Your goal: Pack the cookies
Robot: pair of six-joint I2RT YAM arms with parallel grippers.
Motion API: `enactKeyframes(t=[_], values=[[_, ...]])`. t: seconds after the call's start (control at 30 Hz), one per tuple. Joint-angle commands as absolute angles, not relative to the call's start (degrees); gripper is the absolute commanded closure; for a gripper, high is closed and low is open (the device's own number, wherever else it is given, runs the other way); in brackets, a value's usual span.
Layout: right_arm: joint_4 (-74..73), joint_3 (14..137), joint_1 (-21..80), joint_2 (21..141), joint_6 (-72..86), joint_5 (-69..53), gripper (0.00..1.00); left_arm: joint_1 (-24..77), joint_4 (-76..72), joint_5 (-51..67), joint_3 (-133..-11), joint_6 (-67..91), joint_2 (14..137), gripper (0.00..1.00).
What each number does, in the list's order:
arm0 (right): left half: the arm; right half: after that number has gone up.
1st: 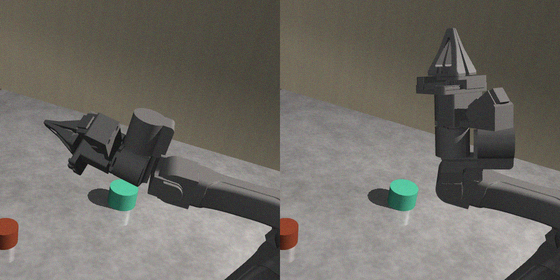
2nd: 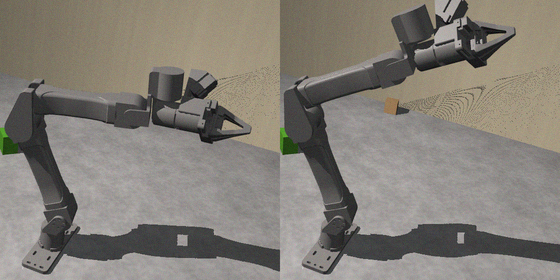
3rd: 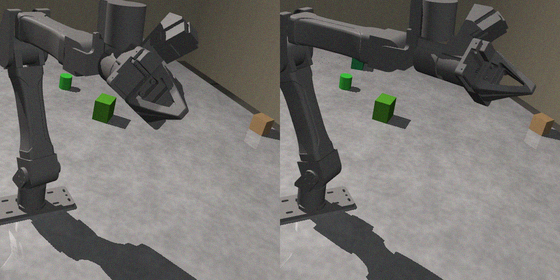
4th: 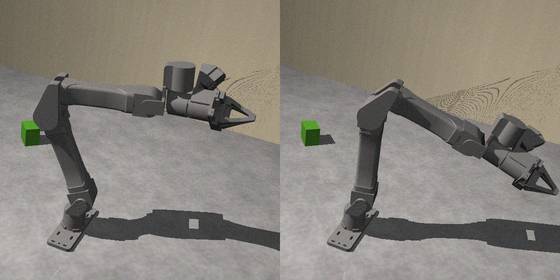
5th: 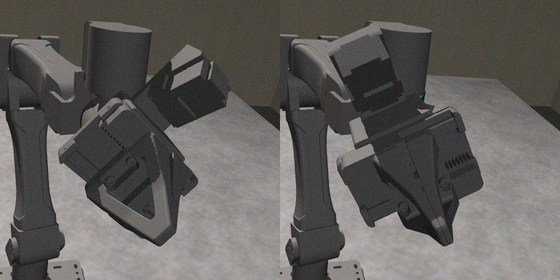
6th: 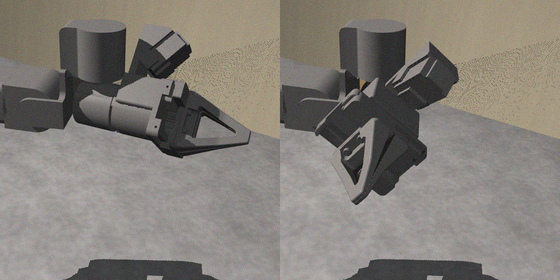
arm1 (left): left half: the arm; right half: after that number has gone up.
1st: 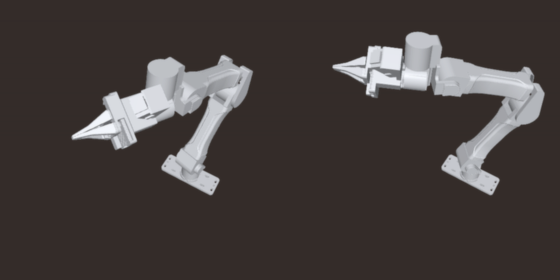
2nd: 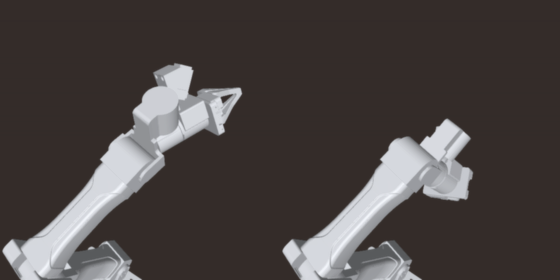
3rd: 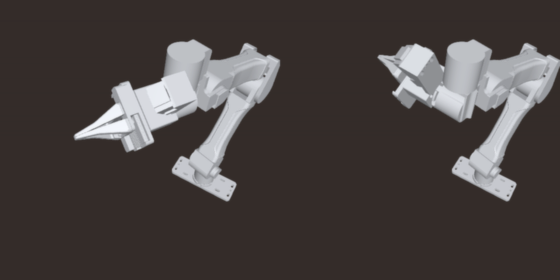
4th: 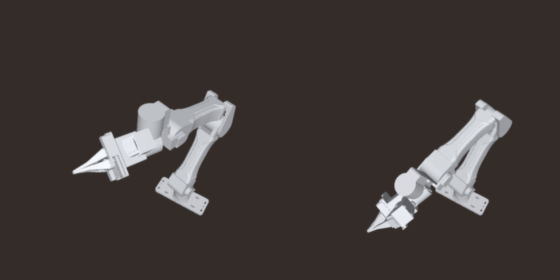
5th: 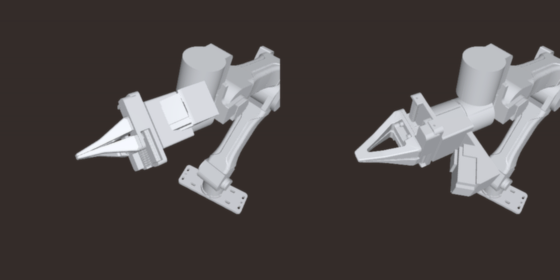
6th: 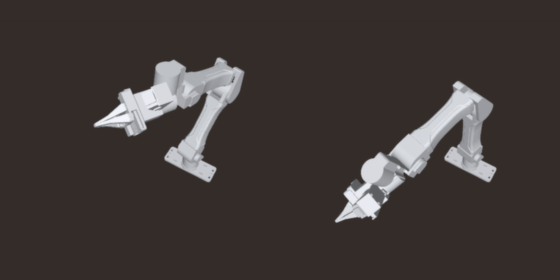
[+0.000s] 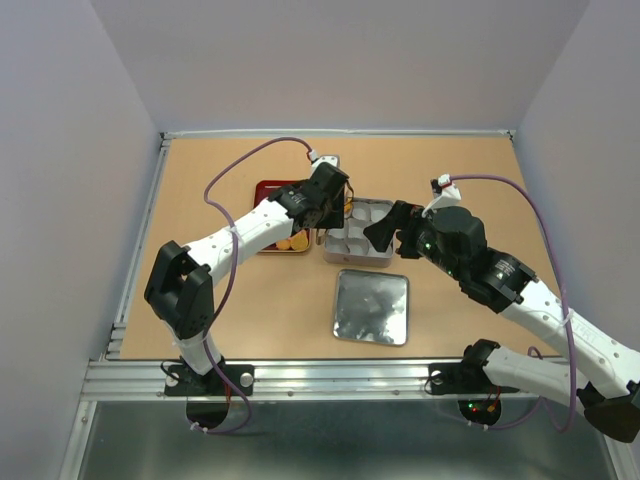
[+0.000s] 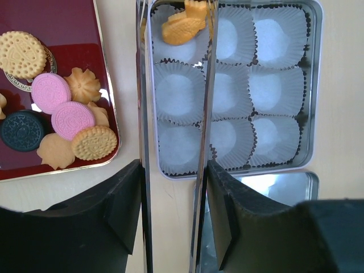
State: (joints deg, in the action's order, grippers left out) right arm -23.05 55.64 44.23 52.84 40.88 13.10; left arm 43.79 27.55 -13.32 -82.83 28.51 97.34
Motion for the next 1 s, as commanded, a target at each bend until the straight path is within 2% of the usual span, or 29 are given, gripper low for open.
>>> enactKeyframes(t=[0.0,0.2,0.37,0.6,0.7,0.97], values=[[-22.76,55.02,43.86,52.38,40.96,14.15,0.0,44.03,25.66,-14.59,-82.88,28.48,96.24,0.43],[-22.76,54.93,43.86,52.47,40.87,14.06,0.0,44.03,29.34,-16.6,-85.34,28.39,93.97,0.43],[-22.76,54.84,43.86,52.29,40.87,14.06,0.0,42.55,34.97,-21.88,-85.17,28.04,88.96,0.39],[-22.68,54.67,43.86,52.73,41.39,13.45,0.0,31.65,30.86,-16.97,-65.78,24.97,76.13,0.39],[-22.68,54.84,43.95,53.35,41.48,12.83,0.0,28.13,28.75,-15.29,-61.19,23.12,74.45,0.39],[-22.68,54.93,43.86,53.96,41.57,12.48,0.0,26.63,26.02,-12.31,-60.99,21.8,77.43,0.4]])
